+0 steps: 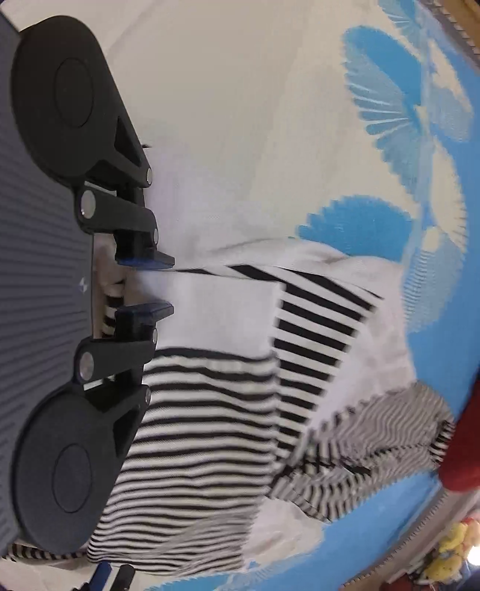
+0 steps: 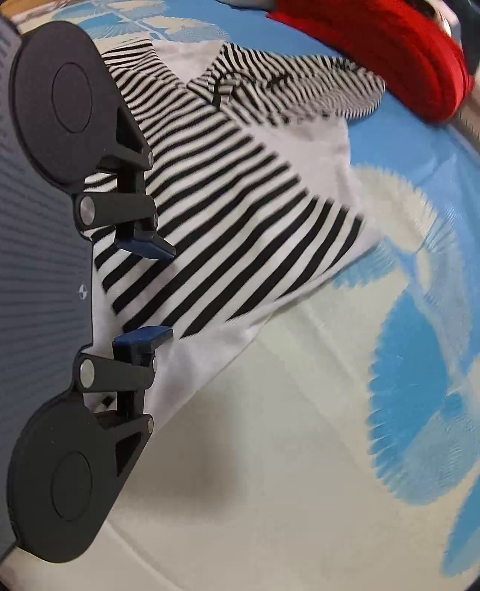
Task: Fold small clothes
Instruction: 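Lay the sleeve with the right tool across the shirt front and release, then move the left tool to the tip of the striped hood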
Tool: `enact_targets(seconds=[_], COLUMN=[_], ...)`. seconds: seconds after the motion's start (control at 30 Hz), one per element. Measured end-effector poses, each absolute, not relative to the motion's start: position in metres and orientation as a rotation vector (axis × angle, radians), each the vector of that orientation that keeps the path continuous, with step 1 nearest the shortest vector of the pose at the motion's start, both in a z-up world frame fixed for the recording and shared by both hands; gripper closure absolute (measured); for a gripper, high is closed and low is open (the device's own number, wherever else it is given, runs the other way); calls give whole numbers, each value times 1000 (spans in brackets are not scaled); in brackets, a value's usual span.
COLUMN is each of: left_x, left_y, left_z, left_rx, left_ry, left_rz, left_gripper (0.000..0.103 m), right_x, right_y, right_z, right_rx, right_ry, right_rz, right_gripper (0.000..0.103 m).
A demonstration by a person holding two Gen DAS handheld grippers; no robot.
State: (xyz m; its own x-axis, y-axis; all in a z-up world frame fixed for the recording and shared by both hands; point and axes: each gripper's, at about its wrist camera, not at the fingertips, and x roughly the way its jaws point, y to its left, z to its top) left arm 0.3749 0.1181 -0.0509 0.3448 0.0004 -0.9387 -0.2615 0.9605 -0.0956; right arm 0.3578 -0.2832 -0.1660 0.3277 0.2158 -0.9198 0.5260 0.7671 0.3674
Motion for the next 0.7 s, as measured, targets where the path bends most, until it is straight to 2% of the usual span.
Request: enact_targets(seconds=[0.1, 0.2, 0.33, 0.5, 0.7], left_x=[376, 377, 377, 378, 378], left_y=[114, 119, 118, 111, 110], left_z=[-47, -64, -54, -48, -39], left_rx=[-220, -247, -240, -227, -192], left_ry=[1174, 1260, 1219, 1190, 1148], left_rz=[180, 203, 198, 183, 196], left_gripper=[80, 80, 79, 79, 79], right_x=[359, 357, 354, 359, 366], right_y=[-281, -287, -289, -282, -270], right_z=[-160, -178, -184, -159, -128], right_rx=[691, 770, 805, 692, 424], right_ry=[1218, 1290, 1321, 1229, 1112], right_rz=[-190, -214, -246, -203, -130], right_gripper=[57, 56, 56, 56, 56])
